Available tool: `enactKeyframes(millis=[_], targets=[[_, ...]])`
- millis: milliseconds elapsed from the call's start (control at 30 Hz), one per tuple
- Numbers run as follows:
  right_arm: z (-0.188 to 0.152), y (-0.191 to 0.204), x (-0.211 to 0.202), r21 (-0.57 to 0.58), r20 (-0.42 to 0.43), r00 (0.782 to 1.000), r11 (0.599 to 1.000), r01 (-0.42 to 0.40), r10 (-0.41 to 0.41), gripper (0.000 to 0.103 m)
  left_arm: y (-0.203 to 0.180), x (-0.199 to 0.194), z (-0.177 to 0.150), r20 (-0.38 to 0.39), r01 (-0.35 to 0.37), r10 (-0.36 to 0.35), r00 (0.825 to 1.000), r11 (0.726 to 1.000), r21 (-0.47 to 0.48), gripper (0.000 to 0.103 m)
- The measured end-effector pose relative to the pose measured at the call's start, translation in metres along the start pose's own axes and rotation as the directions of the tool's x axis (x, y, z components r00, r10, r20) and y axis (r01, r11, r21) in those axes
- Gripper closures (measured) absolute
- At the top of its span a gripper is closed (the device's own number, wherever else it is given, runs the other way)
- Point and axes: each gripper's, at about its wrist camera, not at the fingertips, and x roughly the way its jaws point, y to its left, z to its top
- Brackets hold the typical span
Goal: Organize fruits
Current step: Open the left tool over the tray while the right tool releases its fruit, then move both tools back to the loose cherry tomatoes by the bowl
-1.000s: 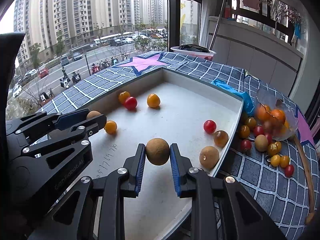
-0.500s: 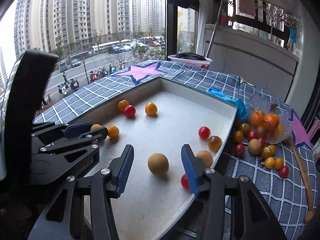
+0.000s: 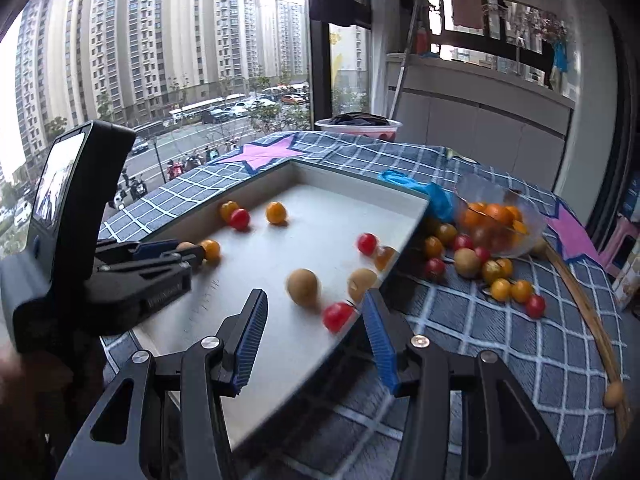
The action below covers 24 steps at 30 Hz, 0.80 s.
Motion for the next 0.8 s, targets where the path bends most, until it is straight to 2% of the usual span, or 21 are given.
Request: enactKeyframes(millis=[33, 67, 100, 133, 233, 300, 500, 567, 700, 800], targets=[[-0.002, -0.005, -0.003, 0.011, 0.000, 1.000, 1.000, 0.006, -0.006, 0.045, 0.000, 0.000, 0.000, -0.003, 0.006, -0.006, 1.000, 1.000, 0.000, 0.074], [-0.004, -0.008, -0.005, 0.021, 0.001, 1.000, 1.000, 0.011, -0.011, 0.044, 0.000, 0.001, 0.000, -0.005, 0.011, -0.011, 1.000, 1.000, 0.002, 0.068], [-0.006, -0.012, -0.008, 0.033, 0.004, 1.000, 0.999, 0.016, -0.016, 0.044, 0.000, 0.001, 0.000, -0.008, 0.009, -0.009, 1.000, 1.000, 0.004, 0.038], [-0.007, -0.016, -0.010, 0.042, 0.005, 1.000, 0.999, 0.022, -0.022, 0.044, -0.001, -0.001, 0.000, -0.001, -0.006, 0.006, 1.000, 1.000, 0.005, 0.023], [-0.009, -0.022, -0.012, 0.063, 0.002, 0.999, 0.998, 0.032, -0.032, 0.044, -0.003, -0.015, -0.002, 0.076, -0.005, 0.004, 0.997, 1.000, 0.021, 0.023], [-0.009, -0.022, -0.014, 0.060, 0.006, 0.999, 0.997, 0.040, -0.041, 0.044, -0.007, -0.019, -0.003, 0.096, -0.018, 0.014, 0.995, 0.999, 0.041, 0.023], [-0.010, -0.018, -0.017, 0.044, 0.017, 0.997, 0.997, 0.069, -0.070, 0.044, -0.007, -0.021, -0.002, 0.098, -0.022, 0.018, 0.995, 0.999, 0.039, 0.023], [-0.010, -0.020, -0.016, 0.052, 0.017, 0.996, 0.995, 0.083, -0.084, 0.040, -0.007, -0.025, -0.003, 0.108, -0.018, 0.014, 0.994, 0.999, 0.033, 0.023], [-0.014, -0.027, -0.022, 0.070, 0.018, 0.995, 0.993, 0.094, -0.096, 0.039, -0.010, -0.031, -0.007, 0.121, -0.016, 0.012, 0.993, 0.999, 0.037, 0.023], [-0.021, -0.040, -0.031, 0.082, 0.010, 0.994, 0.990, 0.112, -0.113, 0.039, -0.016, -0.040, -0.012, 0.116, 0.033, -0.037, 0.993, 0.999, 0.031, 0.023]])
